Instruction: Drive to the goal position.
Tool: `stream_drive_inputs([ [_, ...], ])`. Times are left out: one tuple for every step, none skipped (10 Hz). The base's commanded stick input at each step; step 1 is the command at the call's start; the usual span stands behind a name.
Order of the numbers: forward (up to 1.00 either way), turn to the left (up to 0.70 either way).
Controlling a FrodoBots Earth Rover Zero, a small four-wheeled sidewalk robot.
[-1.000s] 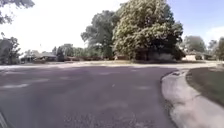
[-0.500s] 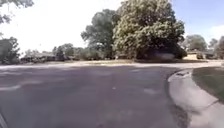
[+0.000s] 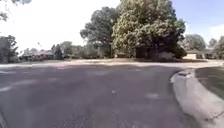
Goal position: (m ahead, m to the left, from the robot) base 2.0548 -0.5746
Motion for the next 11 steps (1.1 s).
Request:
stream_drive_inputs([
  [0.7,-0.35],
  [0.7,-0.35],
  [0.7,-0.35],
  [0.7,-0.35],
  [0.7,-0.35],
  [0.7,-0.35],
  [0.7,-0.35],
  [0.7,-0.35],
  [0.7,-0.35],
  [0.7,-0.35],
  [0.7,-0.35],
])
